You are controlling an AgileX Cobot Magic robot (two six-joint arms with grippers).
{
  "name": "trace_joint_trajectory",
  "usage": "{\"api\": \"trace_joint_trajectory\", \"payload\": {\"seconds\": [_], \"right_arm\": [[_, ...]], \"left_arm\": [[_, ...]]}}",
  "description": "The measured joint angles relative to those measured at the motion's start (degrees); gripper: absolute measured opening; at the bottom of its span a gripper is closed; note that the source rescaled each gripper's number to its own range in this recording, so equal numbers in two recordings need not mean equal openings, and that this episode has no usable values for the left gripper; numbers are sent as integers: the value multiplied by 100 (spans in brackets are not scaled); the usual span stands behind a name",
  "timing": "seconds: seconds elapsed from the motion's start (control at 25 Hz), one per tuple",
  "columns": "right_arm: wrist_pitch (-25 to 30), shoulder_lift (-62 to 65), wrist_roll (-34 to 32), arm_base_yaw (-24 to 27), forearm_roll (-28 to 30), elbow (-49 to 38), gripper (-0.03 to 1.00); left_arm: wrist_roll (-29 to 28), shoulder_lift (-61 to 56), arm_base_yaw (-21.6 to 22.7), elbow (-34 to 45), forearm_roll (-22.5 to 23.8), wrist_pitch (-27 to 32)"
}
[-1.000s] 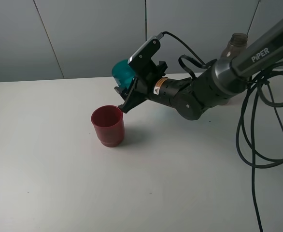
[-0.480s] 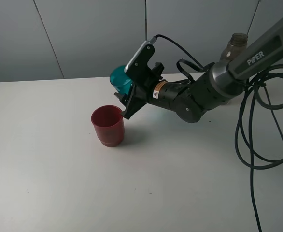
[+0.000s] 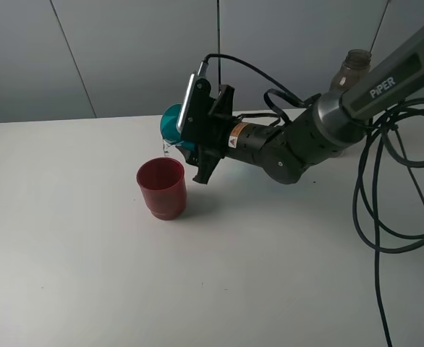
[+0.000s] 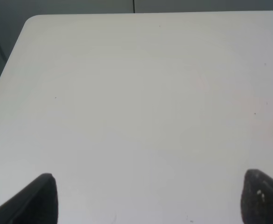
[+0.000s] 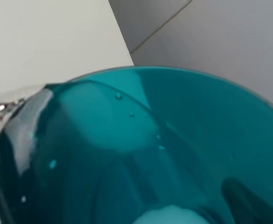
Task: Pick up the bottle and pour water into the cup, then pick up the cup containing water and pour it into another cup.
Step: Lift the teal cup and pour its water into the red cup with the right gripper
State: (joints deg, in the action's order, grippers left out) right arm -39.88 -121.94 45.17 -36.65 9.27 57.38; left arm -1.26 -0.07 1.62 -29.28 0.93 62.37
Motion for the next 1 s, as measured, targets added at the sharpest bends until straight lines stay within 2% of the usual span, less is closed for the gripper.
{"api": "trace_joint_trajectory", "payload": {"seconds": [0.28, 1.0], "right_arm": [[-67, 0, 1157, 0, -408, 0, 6], [-310, 0, 2765, 0, -432, 4, 6]], "left_arm": [[0, 0, 0, 0, 0, 0], [0, 0, 0, 0, 0, 0]]}}
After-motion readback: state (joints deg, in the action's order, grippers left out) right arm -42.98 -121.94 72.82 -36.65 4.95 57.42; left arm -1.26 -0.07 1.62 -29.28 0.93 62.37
